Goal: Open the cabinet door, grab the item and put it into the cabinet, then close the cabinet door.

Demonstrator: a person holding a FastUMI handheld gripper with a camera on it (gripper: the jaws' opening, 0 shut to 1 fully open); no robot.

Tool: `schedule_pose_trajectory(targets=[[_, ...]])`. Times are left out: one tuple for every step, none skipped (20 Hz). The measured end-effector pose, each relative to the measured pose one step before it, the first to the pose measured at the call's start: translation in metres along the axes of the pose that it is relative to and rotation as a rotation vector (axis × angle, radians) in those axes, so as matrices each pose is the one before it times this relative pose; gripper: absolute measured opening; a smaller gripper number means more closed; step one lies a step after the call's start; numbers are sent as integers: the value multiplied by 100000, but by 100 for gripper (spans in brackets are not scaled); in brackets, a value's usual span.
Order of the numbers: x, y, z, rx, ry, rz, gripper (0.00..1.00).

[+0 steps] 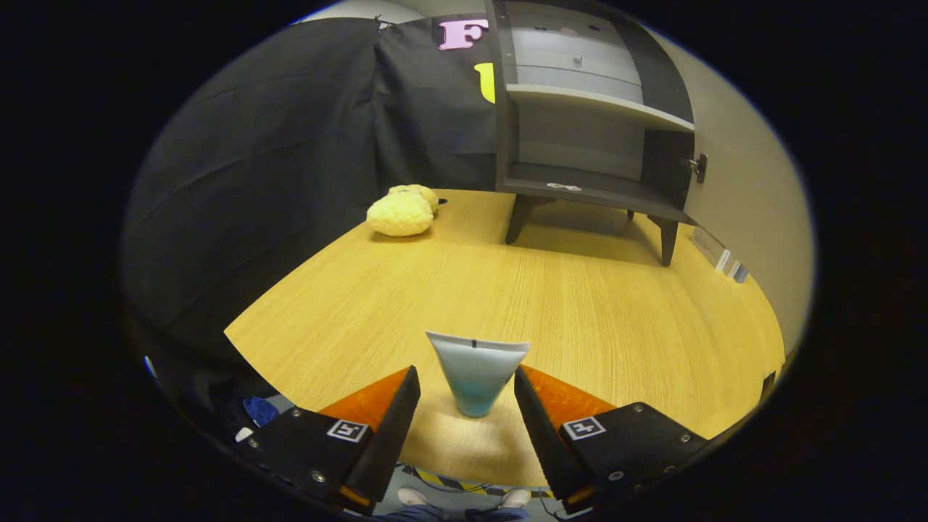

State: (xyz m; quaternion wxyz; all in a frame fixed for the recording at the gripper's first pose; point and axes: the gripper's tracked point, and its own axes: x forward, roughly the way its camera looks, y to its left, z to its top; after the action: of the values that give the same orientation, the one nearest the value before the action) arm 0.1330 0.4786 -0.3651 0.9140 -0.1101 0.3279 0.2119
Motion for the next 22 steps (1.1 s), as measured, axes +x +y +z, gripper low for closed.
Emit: schedule_pose_trajectory(targets=[[234,-25,-361,564,1075,140,78],[267,-8,-283,492,814,55,73],[69,-363,-56,-155,37,-1008,68],[184,-38,138,218,-442,304,62],[-53,113,-53,36,405,702,51],[146,43,79,-292,50,687,50],[-39,23,121,-268,18,580,49],[-24,-35,20,-209,-91,415,49],[-112,4,99,-115,-248,360,49],[75,-12,76,-136,-324,369,49],[-32,-64,126,-268,-297,313,49],[-7,25,216,-176,-879,187,49],[-74,-22,181,-343,-643,84,47],[22,-19,186,-95,-778,216,47],[-46,-95,206,125,-449,119,47],[-154,-157,289,162,-301,-206,47],[-87,-15,320,453,-627,-90,47],[-228,-105,440,458,-550,-143,48],[-285,-254,581,416,-261,-68,47],[-51,-416,752,528,-462,-122,47],[-164,-313,737,316,-304,-114,47],[-96,-341,699,192,-355,-216,47]])
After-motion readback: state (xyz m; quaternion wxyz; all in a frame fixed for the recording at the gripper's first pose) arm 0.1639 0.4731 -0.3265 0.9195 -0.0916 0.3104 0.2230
